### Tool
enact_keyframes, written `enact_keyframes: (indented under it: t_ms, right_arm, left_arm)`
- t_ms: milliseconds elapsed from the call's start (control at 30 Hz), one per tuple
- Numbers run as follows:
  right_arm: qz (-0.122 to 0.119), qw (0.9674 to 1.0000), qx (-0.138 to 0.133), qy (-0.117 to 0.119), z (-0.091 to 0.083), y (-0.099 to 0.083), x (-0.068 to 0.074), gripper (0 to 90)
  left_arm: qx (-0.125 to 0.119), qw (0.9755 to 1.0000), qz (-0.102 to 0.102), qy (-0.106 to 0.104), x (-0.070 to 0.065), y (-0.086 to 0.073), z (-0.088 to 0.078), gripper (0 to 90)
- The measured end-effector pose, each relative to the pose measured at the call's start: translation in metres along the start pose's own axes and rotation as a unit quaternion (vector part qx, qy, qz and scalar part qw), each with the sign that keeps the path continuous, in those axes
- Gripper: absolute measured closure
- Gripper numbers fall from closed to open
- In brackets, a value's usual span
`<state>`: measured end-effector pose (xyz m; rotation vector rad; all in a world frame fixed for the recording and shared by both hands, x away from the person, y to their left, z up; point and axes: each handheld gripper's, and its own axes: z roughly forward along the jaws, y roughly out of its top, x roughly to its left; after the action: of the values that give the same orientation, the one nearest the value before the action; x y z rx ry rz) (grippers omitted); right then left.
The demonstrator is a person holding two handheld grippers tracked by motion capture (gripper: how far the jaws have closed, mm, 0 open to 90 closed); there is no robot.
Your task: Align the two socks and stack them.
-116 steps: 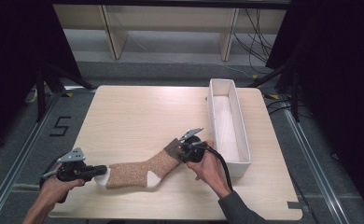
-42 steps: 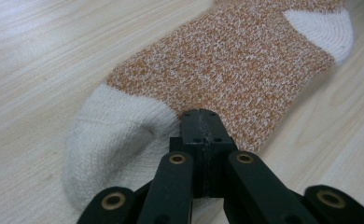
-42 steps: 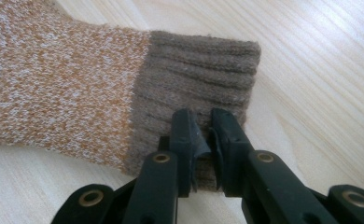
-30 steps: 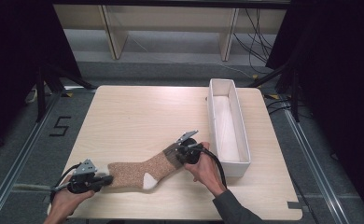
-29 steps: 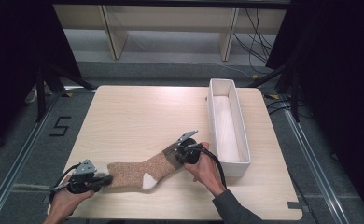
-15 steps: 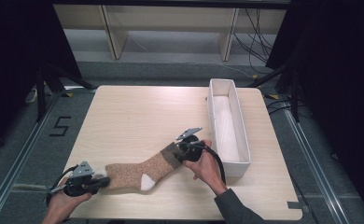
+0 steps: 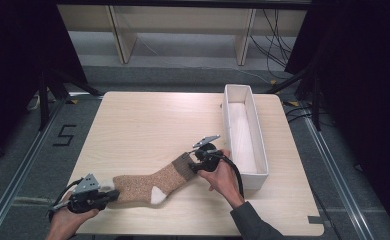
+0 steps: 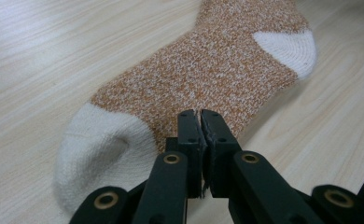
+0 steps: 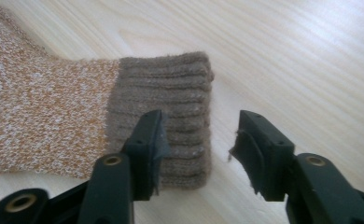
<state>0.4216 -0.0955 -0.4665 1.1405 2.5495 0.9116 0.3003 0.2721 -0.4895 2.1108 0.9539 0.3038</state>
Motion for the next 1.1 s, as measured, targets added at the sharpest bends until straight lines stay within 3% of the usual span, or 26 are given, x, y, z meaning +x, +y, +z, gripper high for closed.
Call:
enact_keyframes:
  t_ms: [33, 100, 167, 200, 233, 267, 333, 400, 667, 733, 800, 833, 967, 1000, 1100]
  right_arm:
    - [0.011, 0.9999, 0.003, 0.007, 0.001, 0.0, 0.0, 49.2]
    - [0.003, 1.0, -0.002, 0.008, 0.007, -0.001, -0.001, 47.1]
    - [0.01, 0.9998, 0.009, 0.01, 0.009, 0.0, -0.001, 44.5]
    - [0.02, 0.9996, 0.016, 0.009, 0.011, 0.0, 0.0, 43.6]
    - [0.014, 0.9998, 0.014, 0.007, 0.014, -0.001, -0.001, 42.8]
    - [0.03, 0.9993, 0.023, -0.005, 0.015, 0.0, 0.0, 42.3]
    - [0.024, 0.9995, 0.022, 0.004, 0.017, -0.001, -0.001, 42.1]
    - [0.035, 0.9989, 0.029, 0.005, 0.02, -0.002, -0.001, 42.1]
    - [0.045, 0.9983, 0.028, 0.024, 0.023, -0.006, -0.004, 42.2]
    - [0.041, 0.9986, 0.028, 0.021, 0.023, -0.006, -0.004, 42.2]
    - [0.043, 0.9985, 0.025, 0.024, 0.024, -0.007, -0.004, 42.3]
    - [0.048, 0.9982, 0.023, 0.026, 0.024, -0.007, -0.005, 42.3]
    - [0.062, 0.9972, 0.015, 0.039, 0.025, -0.01, -0.009, 42.4]
    - [0.066, 0.9968, 0.017, 0.041, 0.024, -0.011, -0.009, 42.4]
    - [0.071, 0.9965, 0.02, 0.039, 0.024, -0.01, -0.007, 43.0]
  left_arm:
    - [-0.002, 1.0, 0.0, 0.0, 0.0, 0.0, 0.001, 86.0]
    - [-0.001, 1.0, 0.0, -0.001, 0.0, 0.0, 0.001, 85.7]
    - [-0.001, 1.0, -0.001, -0.002, 0.0, -0.001, 0.002, 85.5]
    - [-0.016, 0.9997, -0.018, -0.006, -0.002, -0.001, 0.003, 85.2]
    - [-0.009, 0.9999, -0.007, -0.013, 0.0, -0.001, 0.002, 84.5]
    - [-0.01, 0.9998, -0.009, -0.012, 0.0, -0.001, 0.001, 84.3]
    - [-0.016, 0.9997, -0.016, -0.01, 0.0, -0.001, 0.002, 84.4]
    - [-0.019, 0.9995, -0.022, -0.013, 0.0, -0.002, 0.003, 84.3]
    - [-0.02, 0.9995, -0.023, -0.01, -0.001, -0.001, 0.002, 82.8]
    - [-0.004, 0.9999, -0.004, -0.011, 0.003, -0.001, 0.0, 82.7]
    - [-0.007, 0.9999, -0.009, -0.012, 0.003, -0.001, 0.001, 82.8]
    - [-0.018, 0.9995, -0.024, -0.009, 0.001, -0.001, 0.002, 82.8]
    - [-0.011, 0.9998, -0.018, -0.005, 0.002, -0.002, 0.001, 82.7]
    - [-0.019, 0.9995, -0.025, -0.008, 0.001, -0.002, 0.002, 82.6]
    - [-0.018, 0.9995, -0.024, -0.008, 0.001, -0.002, 0.002, 82.5]
